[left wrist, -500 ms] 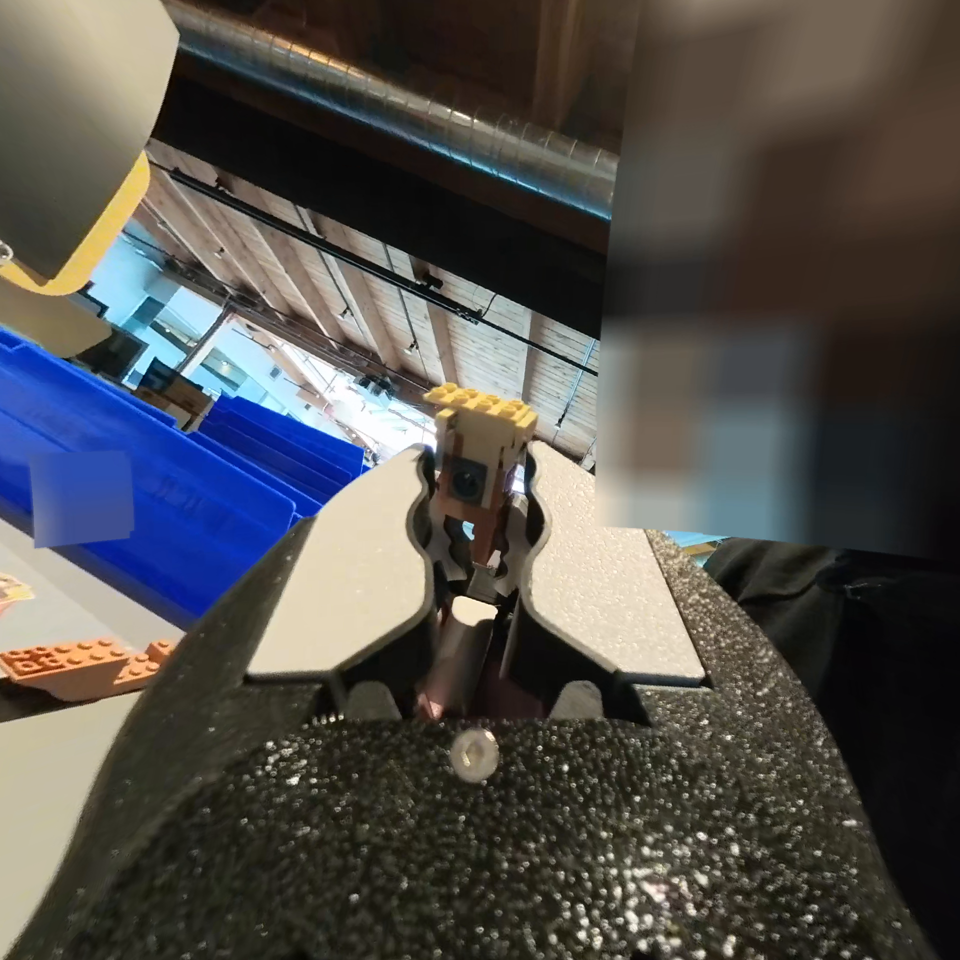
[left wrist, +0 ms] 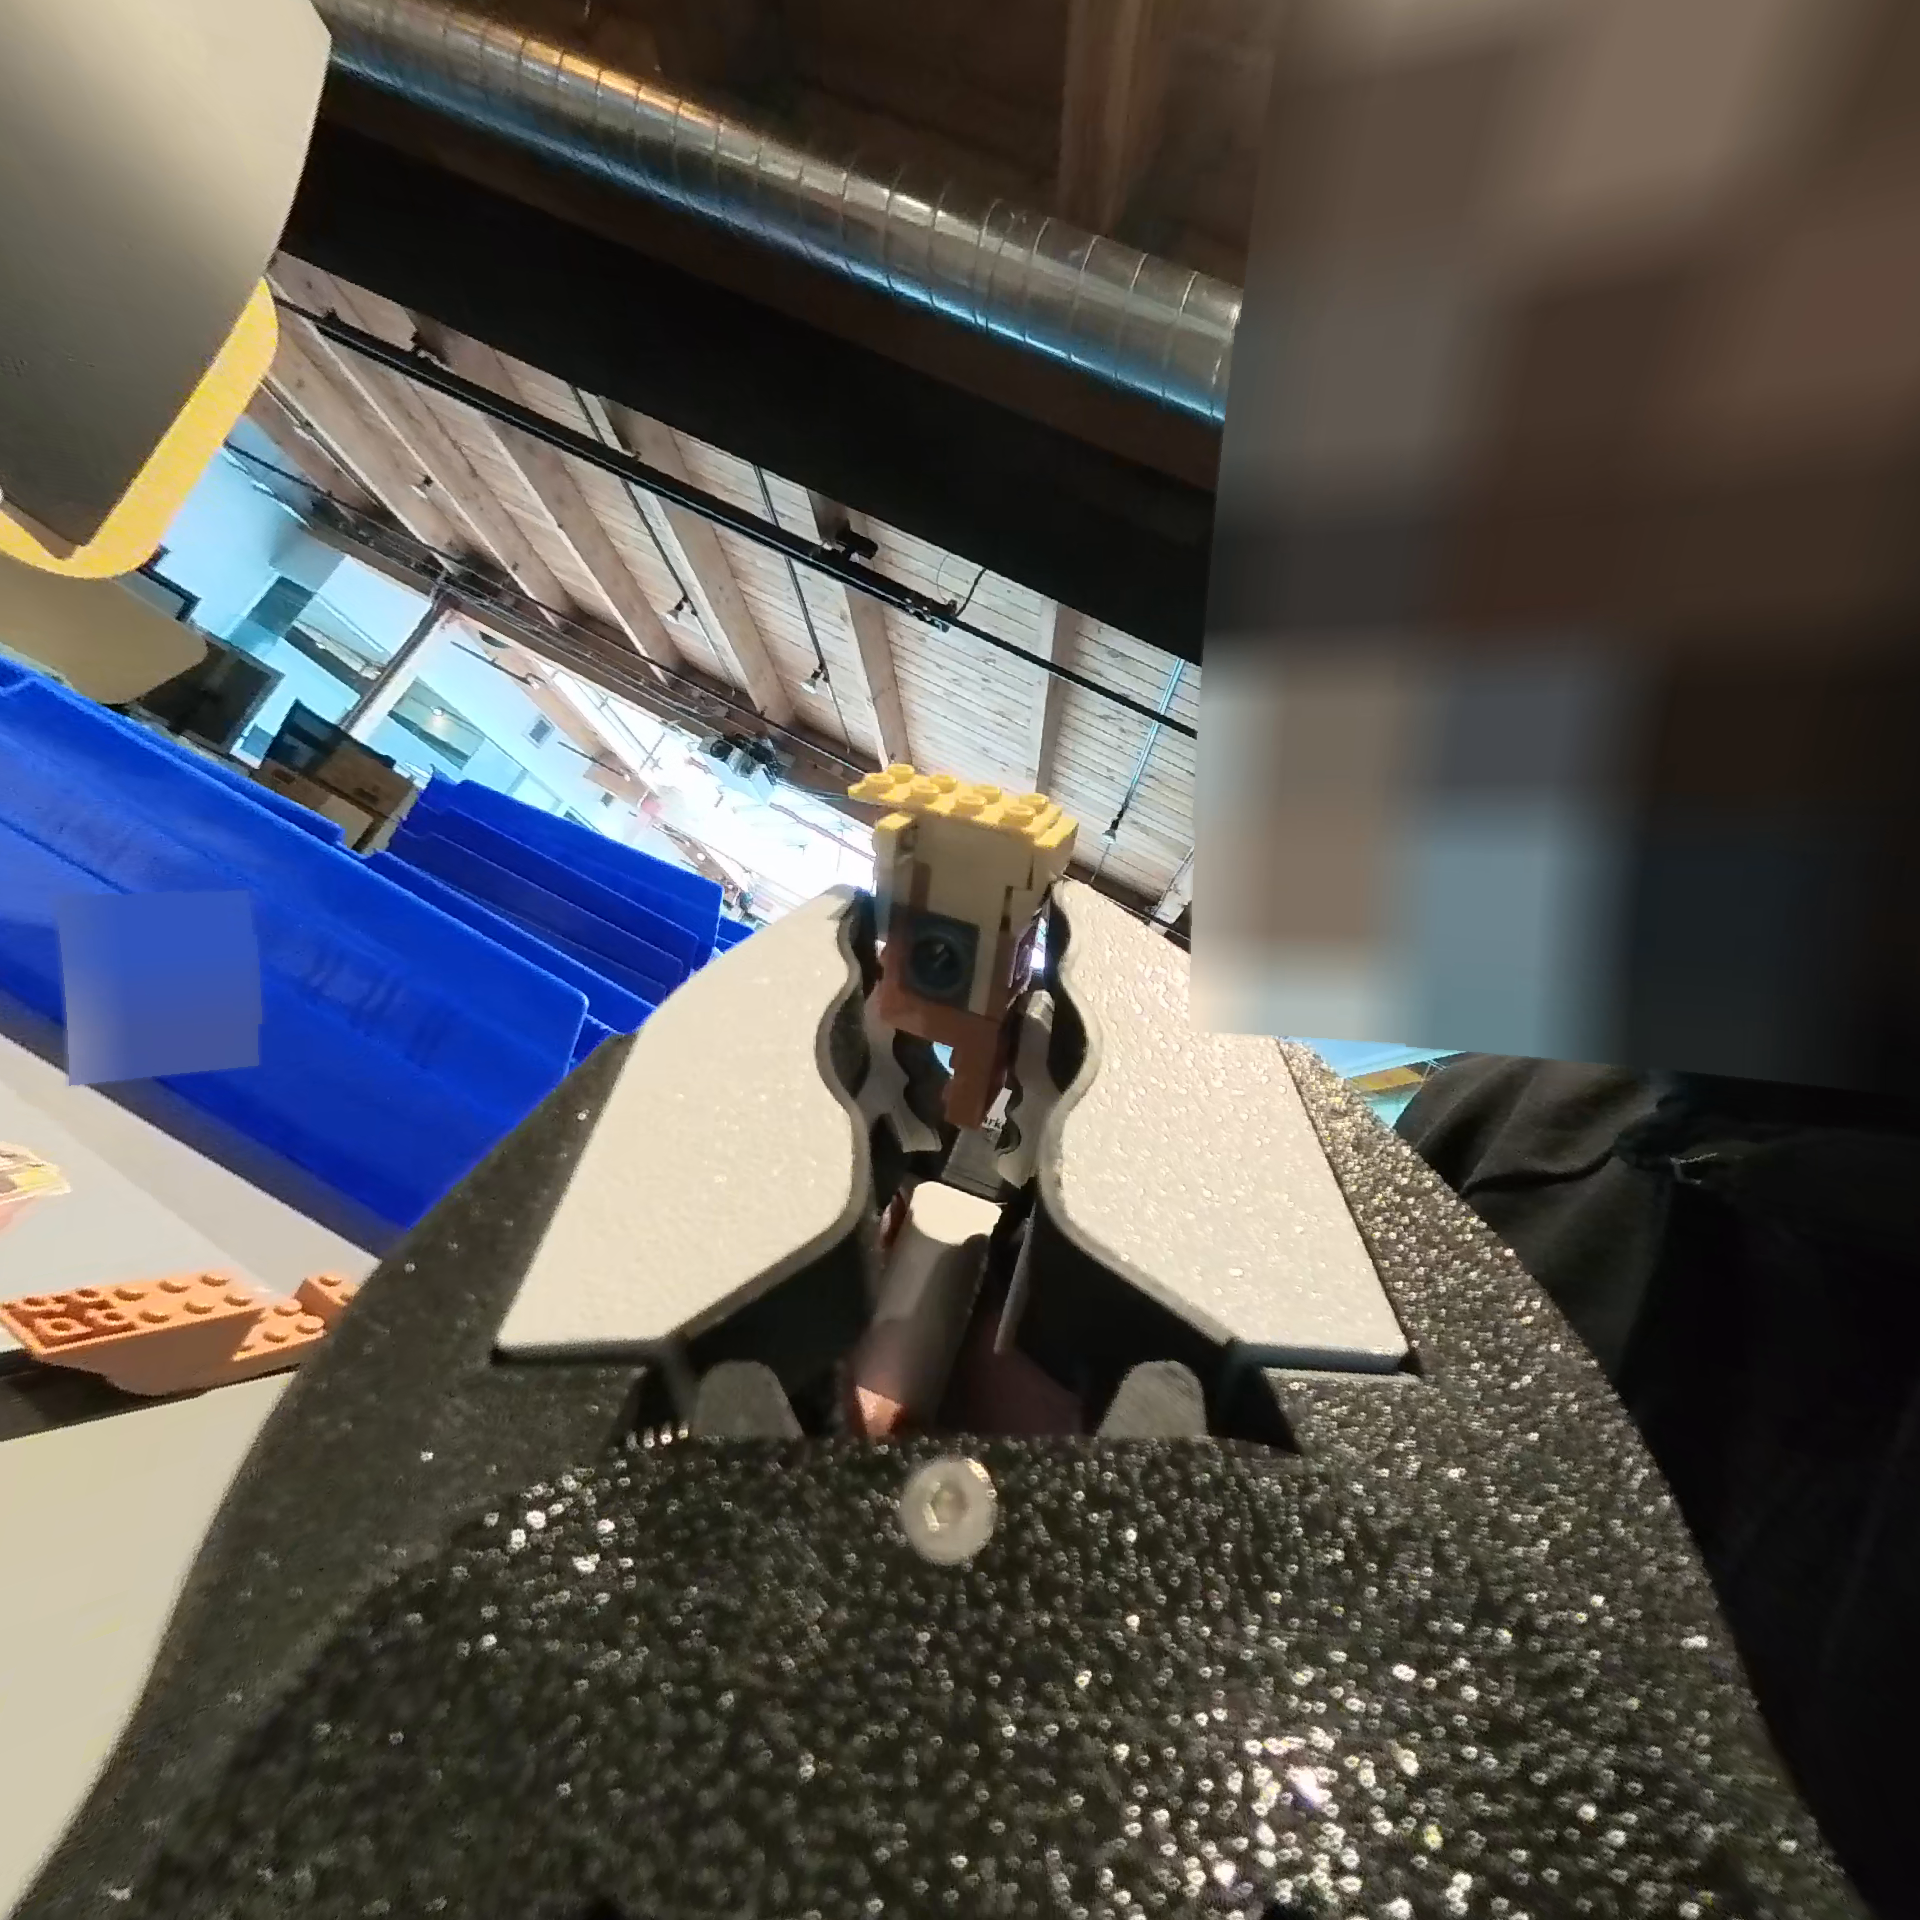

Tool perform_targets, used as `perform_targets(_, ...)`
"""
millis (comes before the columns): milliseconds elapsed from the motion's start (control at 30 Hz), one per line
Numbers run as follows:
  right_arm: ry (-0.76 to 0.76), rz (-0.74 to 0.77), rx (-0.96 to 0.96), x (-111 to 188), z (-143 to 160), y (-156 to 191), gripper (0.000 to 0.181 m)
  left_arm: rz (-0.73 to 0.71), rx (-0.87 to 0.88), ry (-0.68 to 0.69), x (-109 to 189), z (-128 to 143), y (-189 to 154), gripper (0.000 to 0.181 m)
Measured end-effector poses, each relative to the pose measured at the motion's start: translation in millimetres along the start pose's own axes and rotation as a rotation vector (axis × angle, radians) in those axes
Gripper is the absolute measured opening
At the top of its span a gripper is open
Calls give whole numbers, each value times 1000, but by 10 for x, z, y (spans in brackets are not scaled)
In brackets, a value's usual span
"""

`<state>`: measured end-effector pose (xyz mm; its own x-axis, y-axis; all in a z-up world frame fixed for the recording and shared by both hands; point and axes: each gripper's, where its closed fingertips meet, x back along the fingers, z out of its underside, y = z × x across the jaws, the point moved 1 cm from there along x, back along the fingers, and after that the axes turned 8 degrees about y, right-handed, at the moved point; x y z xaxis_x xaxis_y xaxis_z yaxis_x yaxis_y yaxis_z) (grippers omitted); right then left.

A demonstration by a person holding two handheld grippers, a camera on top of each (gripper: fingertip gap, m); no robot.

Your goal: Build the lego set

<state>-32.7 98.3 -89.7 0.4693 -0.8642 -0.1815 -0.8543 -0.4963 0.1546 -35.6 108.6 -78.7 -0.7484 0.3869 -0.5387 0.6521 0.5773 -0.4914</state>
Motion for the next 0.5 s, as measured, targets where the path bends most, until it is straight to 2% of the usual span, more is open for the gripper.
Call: perform_targets(500,-3,-6,-27,15,-8,-26,25,-8,-6,16,-10,14,7,30)
